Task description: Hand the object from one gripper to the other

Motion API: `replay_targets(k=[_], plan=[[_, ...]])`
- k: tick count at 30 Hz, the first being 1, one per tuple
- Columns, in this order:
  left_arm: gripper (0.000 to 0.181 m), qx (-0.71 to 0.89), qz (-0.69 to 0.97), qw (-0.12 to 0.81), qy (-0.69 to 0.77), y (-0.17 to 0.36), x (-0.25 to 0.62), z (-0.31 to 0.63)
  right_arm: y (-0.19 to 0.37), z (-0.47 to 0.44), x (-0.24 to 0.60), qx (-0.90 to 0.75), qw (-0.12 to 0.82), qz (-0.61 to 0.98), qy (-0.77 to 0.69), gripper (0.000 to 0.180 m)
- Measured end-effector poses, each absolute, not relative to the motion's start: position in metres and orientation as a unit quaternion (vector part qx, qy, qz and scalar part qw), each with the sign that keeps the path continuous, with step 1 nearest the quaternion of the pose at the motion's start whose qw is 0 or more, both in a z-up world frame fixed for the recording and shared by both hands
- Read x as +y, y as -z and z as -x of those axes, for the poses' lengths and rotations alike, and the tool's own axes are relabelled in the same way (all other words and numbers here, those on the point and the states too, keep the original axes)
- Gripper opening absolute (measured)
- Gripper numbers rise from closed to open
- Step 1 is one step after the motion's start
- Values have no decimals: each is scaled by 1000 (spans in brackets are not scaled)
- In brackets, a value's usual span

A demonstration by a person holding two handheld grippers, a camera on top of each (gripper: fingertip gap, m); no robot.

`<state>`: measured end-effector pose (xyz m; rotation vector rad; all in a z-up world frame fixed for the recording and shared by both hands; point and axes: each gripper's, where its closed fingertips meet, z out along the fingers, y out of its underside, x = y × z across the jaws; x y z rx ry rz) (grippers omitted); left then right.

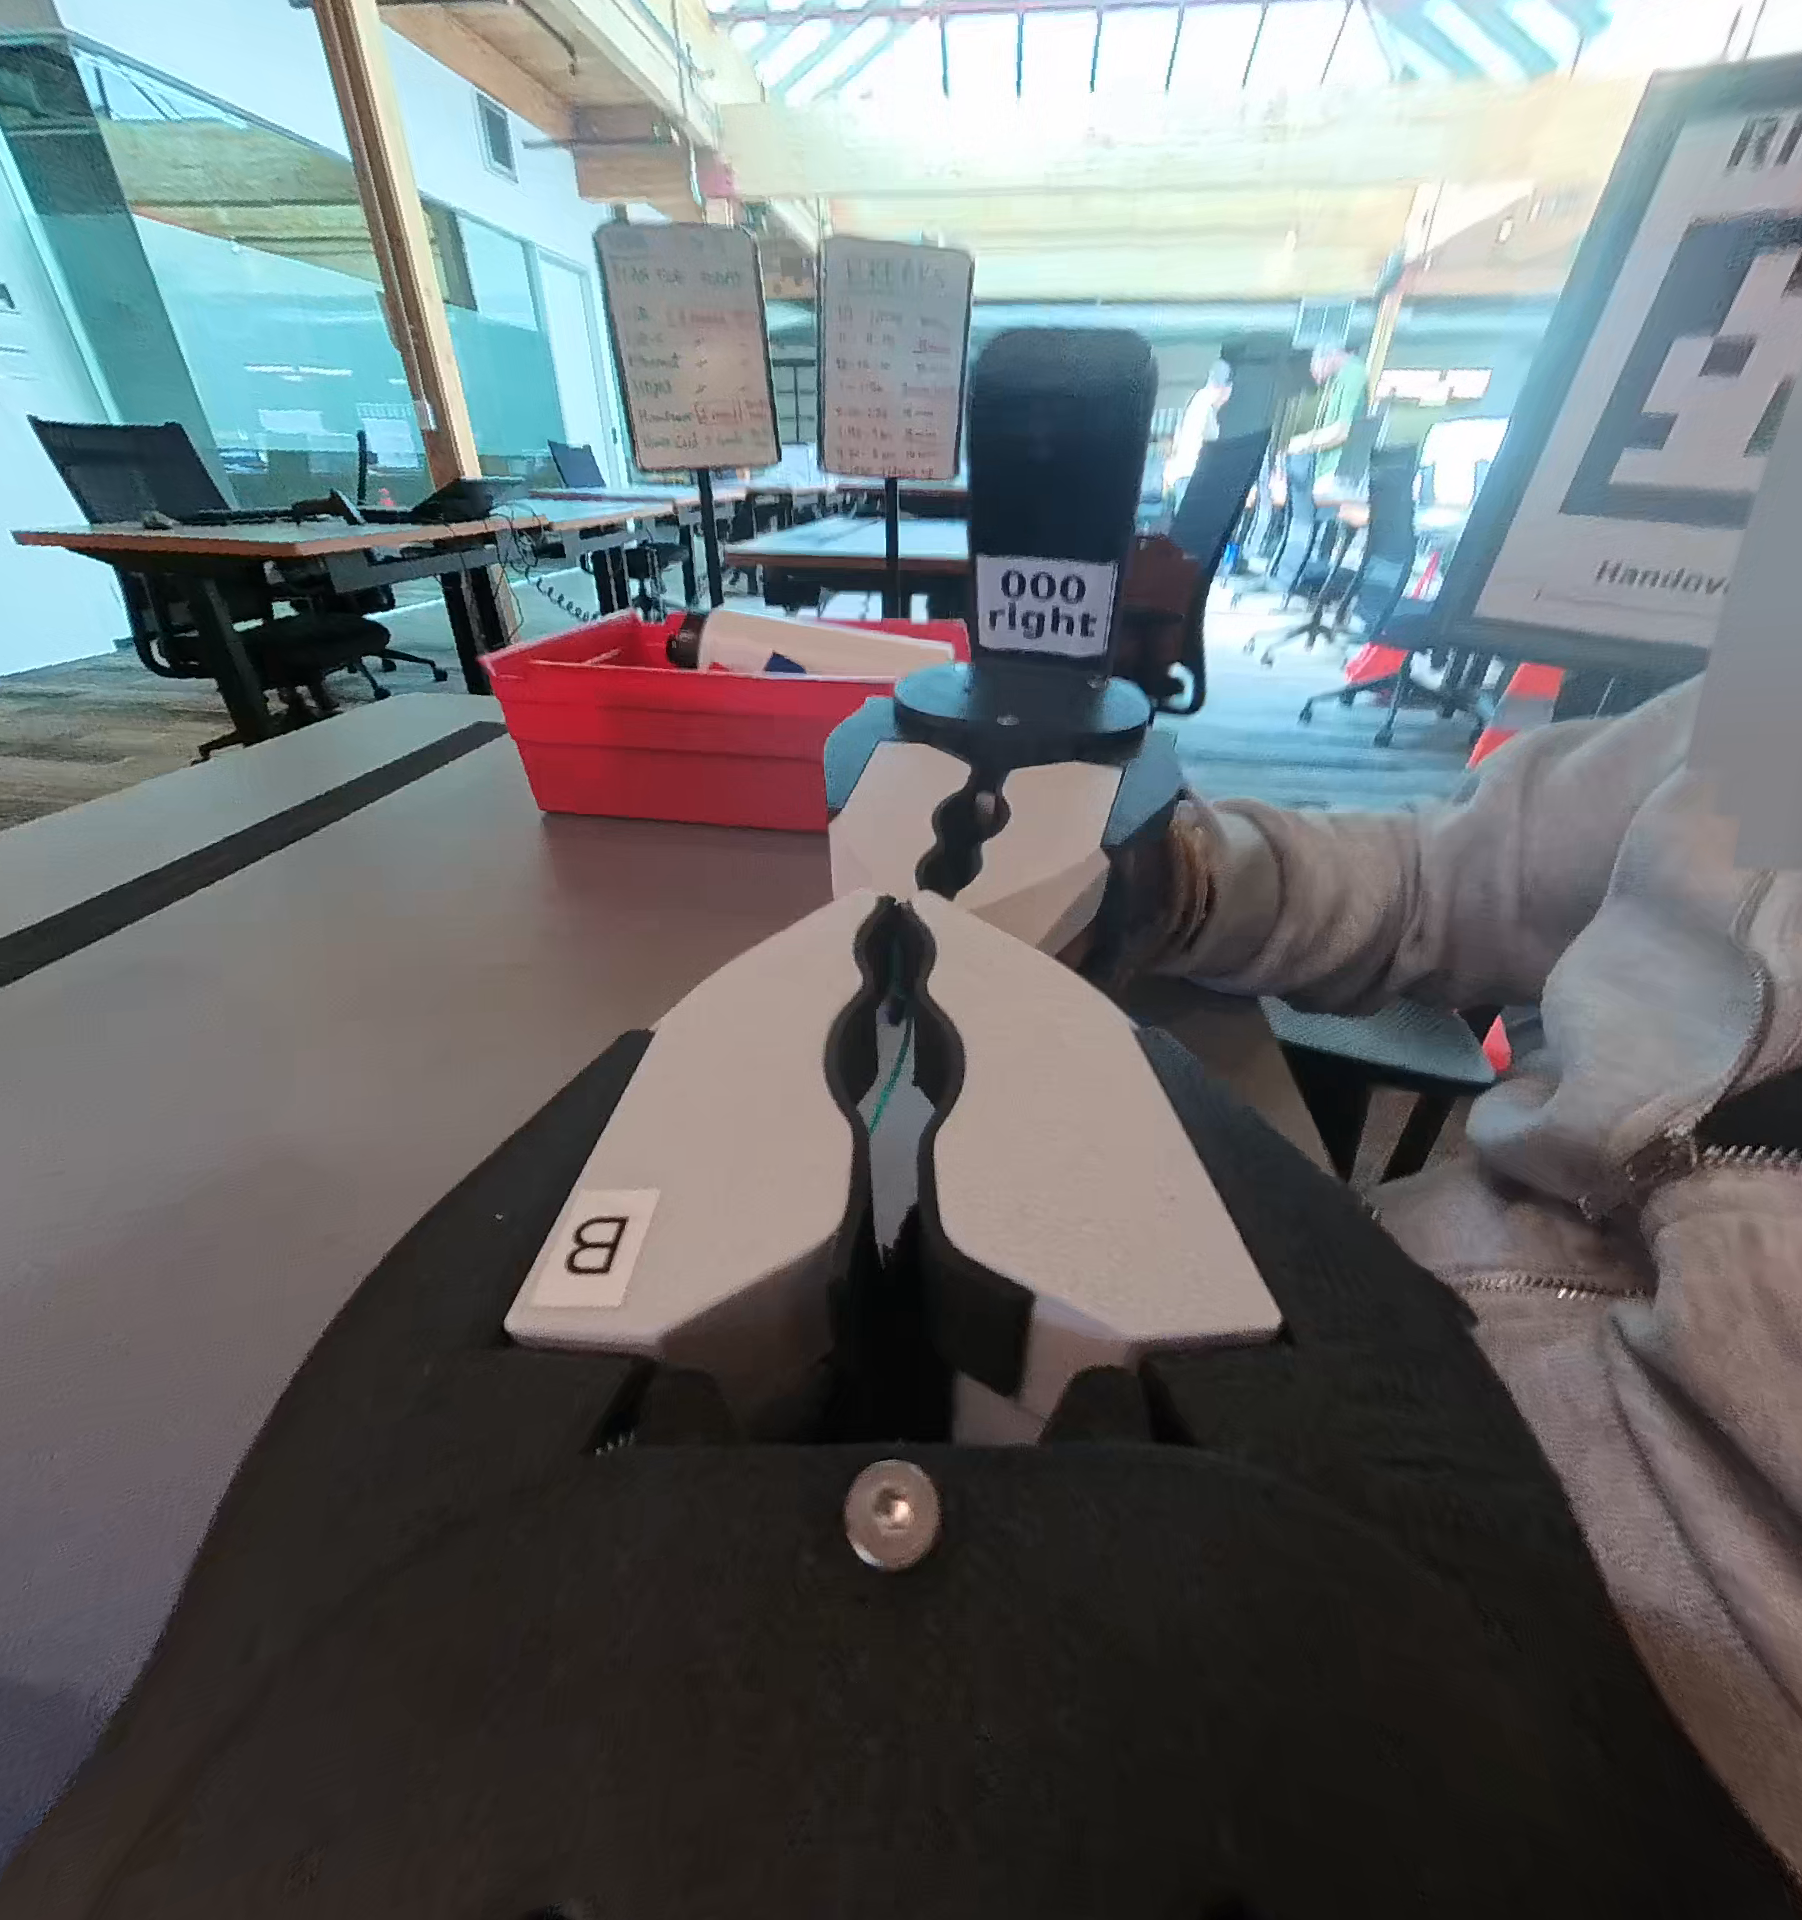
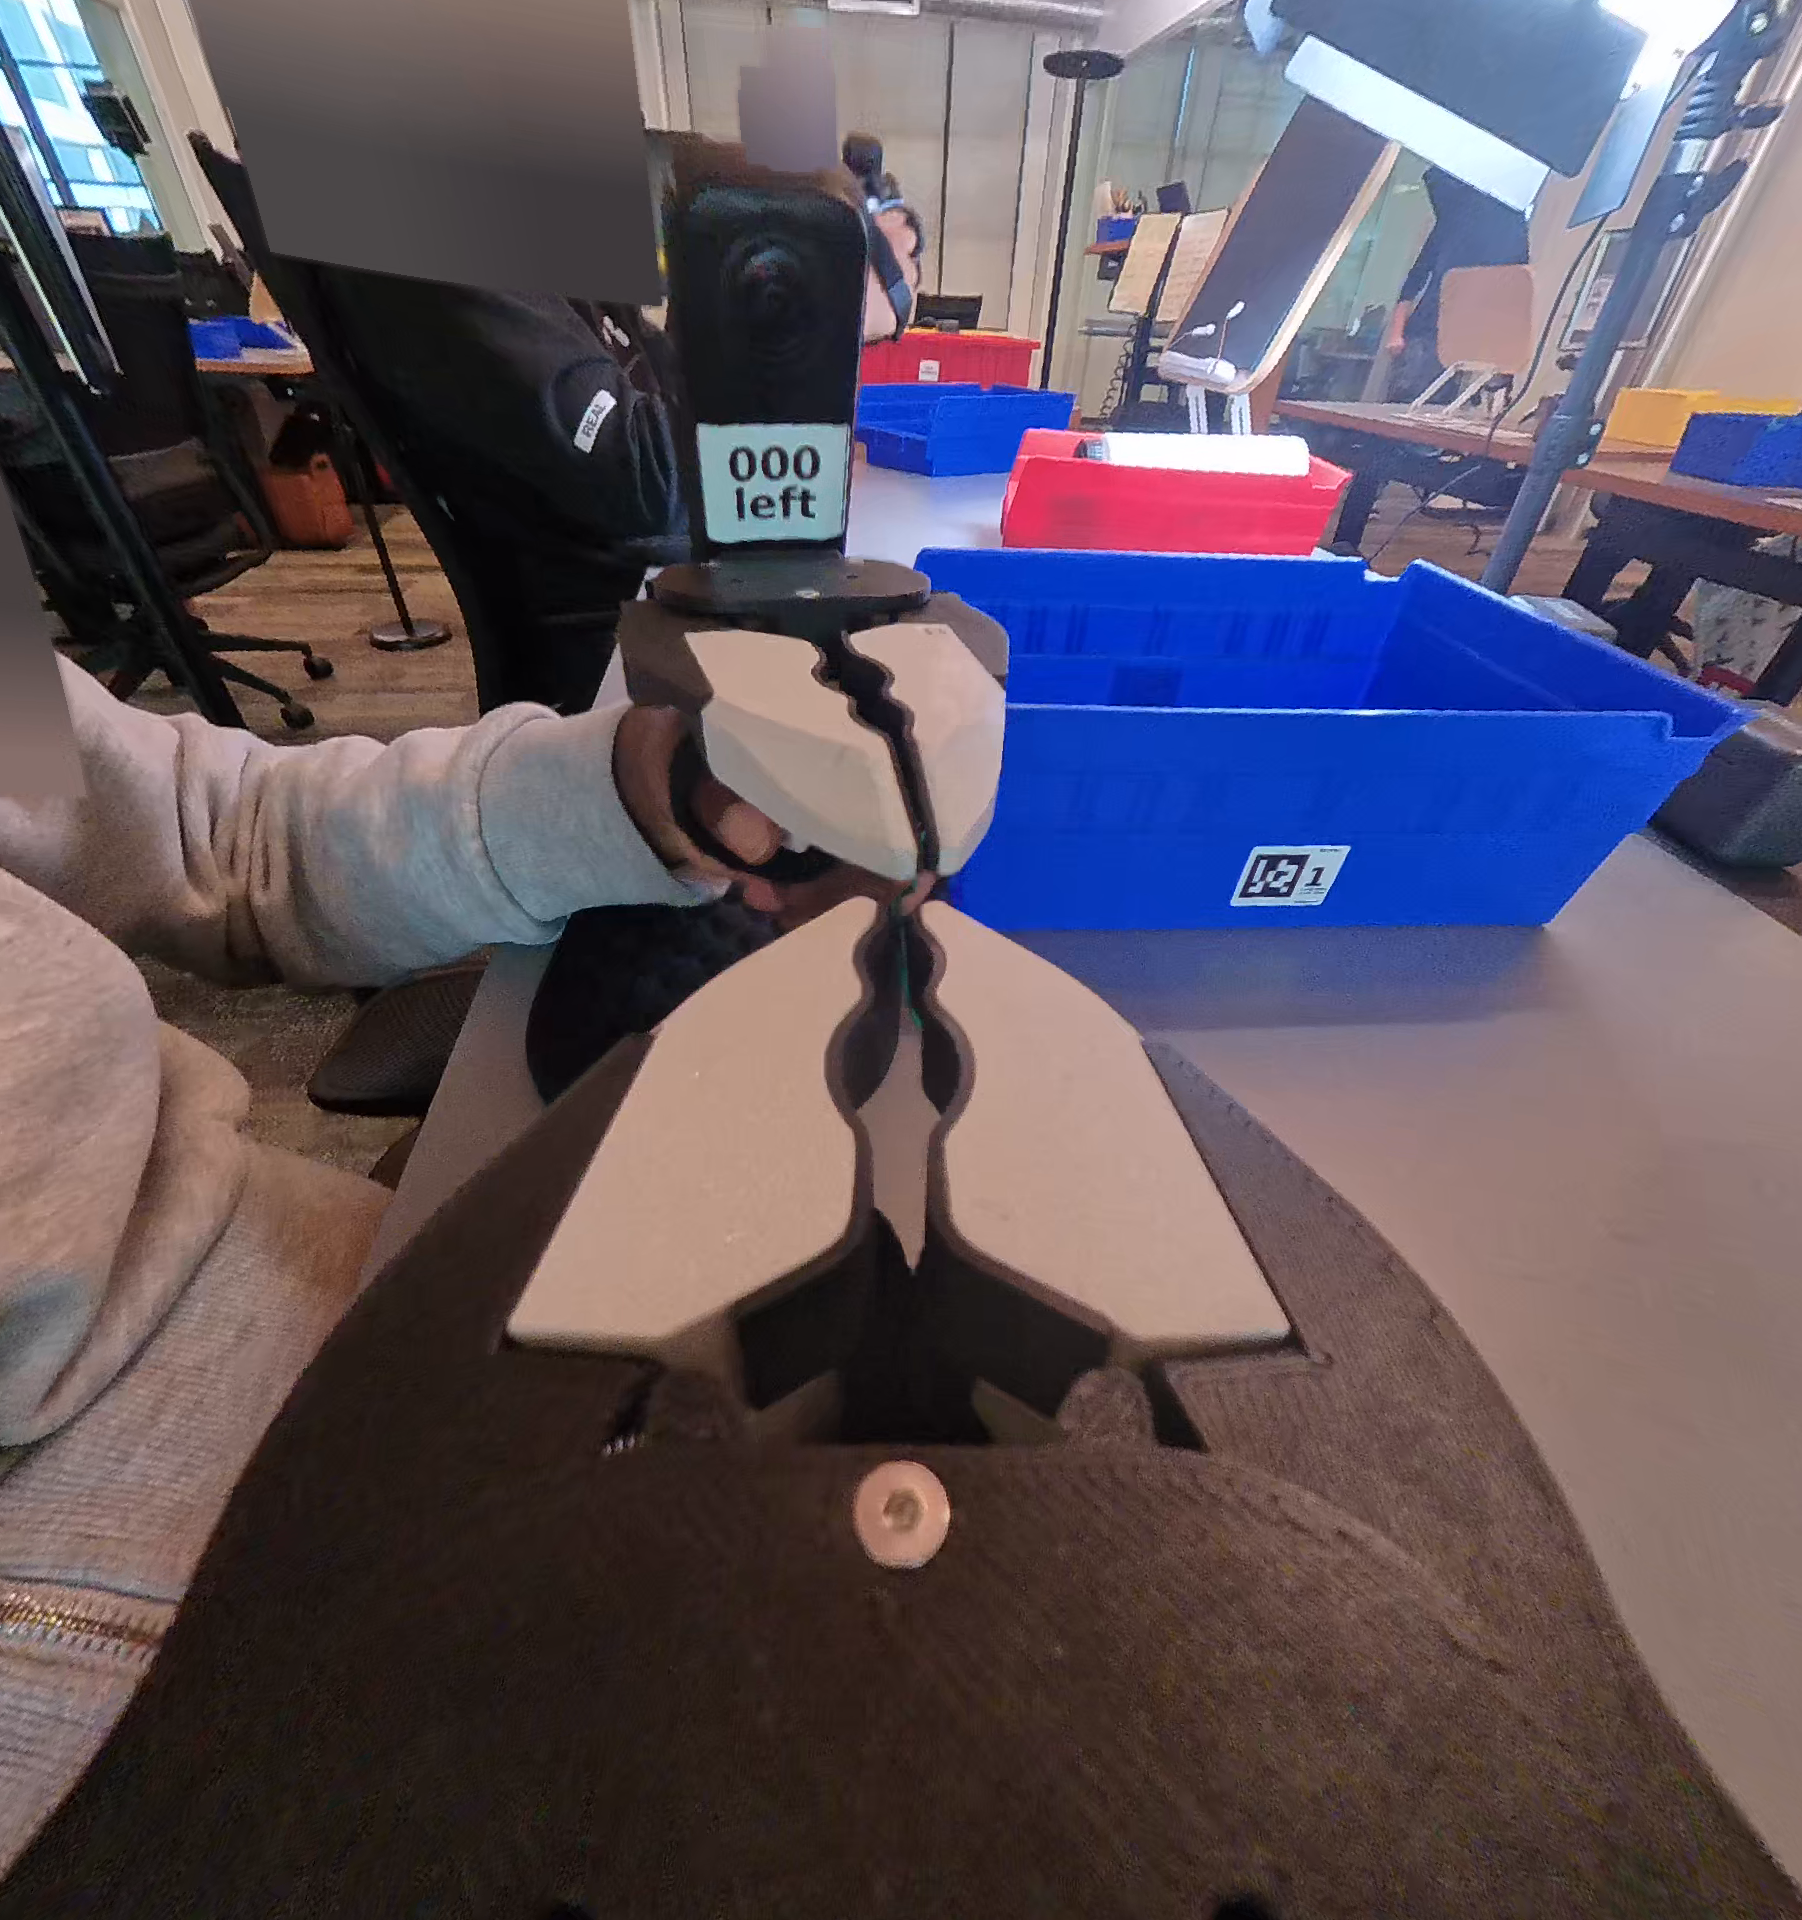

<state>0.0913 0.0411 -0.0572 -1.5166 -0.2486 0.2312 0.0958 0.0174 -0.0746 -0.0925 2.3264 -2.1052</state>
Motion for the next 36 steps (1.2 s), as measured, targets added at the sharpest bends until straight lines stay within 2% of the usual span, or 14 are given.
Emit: replay_targets(k=[2,5,7,12,14,17,19,24,27,30,33,36], plan=[[0,-128,657,738,-81,48,36,-90,71,-94,19,734,5,24,679,17],[0,-138,623,768,-51,37,28,-90,72,-95,19,737,24,21,675,23],[0,-139,619,772,-42,36,28,-91,74,-97,17,736,24,24,676,22],[0,-134,634,761,-28,43,36,-94,71,-98,16,728,9,30,684,2],[1,-139,633,760,-36,44,35,-92,71,-98,18,730,16,30,683,0],[21,-134,656,740,-64,49,36,-90,64,-91,21,720,33,-1,693,1],[24,-118,687,710,-100,58,40,-90,58,-83,25,706,48,-28,706,1],[21,-60,747,618,-238,82,51,-84,53,-80,28,689,97,-59,715,1],[3,-45,750,596,-283,85,51,-81,57,-84,25,695,102,-54,710,0],[1,-50,742,626,-236,80,52,-87,54,-88,24,688,108,-47,717,1],[1,-83,698,691,-169,62,47,-90,48,-90,26,673,108,-32,731,19],[0,-117,624,769,-78,38,33,-93,44,-91,28,667,100,-24,738,22]])
